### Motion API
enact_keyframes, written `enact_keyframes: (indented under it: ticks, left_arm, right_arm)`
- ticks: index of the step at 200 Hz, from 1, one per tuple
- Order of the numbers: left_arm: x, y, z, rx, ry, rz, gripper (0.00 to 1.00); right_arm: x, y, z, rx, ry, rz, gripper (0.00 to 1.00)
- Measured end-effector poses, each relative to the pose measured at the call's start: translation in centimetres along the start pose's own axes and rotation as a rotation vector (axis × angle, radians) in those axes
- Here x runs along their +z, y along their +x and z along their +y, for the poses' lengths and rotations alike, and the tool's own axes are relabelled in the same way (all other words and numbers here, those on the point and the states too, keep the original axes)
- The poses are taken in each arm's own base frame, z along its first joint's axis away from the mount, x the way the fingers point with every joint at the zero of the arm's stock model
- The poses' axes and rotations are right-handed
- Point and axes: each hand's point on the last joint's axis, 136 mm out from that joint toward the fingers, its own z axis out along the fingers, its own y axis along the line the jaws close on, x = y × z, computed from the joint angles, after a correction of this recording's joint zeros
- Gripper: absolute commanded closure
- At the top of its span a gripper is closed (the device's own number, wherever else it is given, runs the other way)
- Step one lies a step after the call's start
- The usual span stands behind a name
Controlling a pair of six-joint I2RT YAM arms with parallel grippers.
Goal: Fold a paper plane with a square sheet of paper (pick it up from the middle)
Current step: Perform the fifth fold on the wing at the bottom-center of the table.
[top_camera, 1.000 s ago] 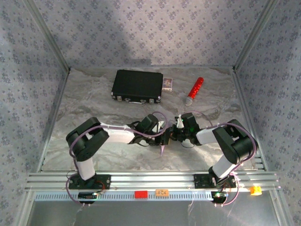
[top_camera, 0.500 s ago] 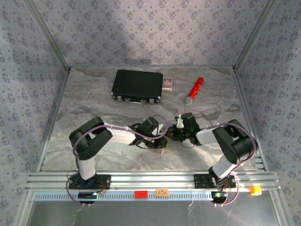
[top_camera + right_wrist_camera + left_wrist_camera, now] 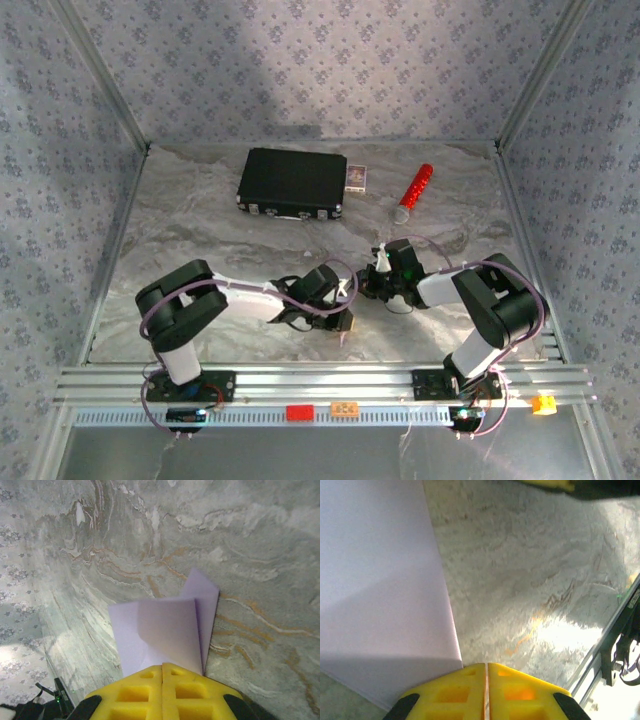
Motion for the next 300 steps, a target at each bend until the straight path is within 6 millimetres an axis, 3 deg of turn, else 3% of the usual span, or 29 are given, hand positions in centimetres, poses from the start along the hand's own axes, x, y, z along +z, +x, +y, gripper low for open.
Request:
enact_keyframes:
  ticks: [66, 135, 194, 269, 300]
  left_arm:
    - [-0.1, 0.8, 0.1, 0.013, 0.000, 0.011, 0.94]
    - [-0.6, 1.0, 0.5, 0.012, 0.050, -0.003, 0.94]
    - [-1.0, 0.7, 0.9, -0.006, 0.060, 0.001, 0.95]
    - [-1.0, 0.6, 1.0, -0.009, 0.063, -0.002, 0.94]
    - [-1.1, 0.5, 1.1, -0.009, 0.064, -0.002, 0.94]
  right_arm:
    - [-0.3, -0.1, 0.2, -0.006, 0.006, -0.013, 0.89]
    - [-4.0, -0.7, 3.2, -0.126, 0.006, -0.094, 0.88]
    - [-1.6, 3.1, 3.0, -0.162, 0.021, 0.052, 0.90]
    - [0.3, 4.0, 3.1, -0.174, 0.024, 0.116, 0.91]
    - [1.1, 4.5, 1.6, -0.151, 0.061, 0.142, 0.94]
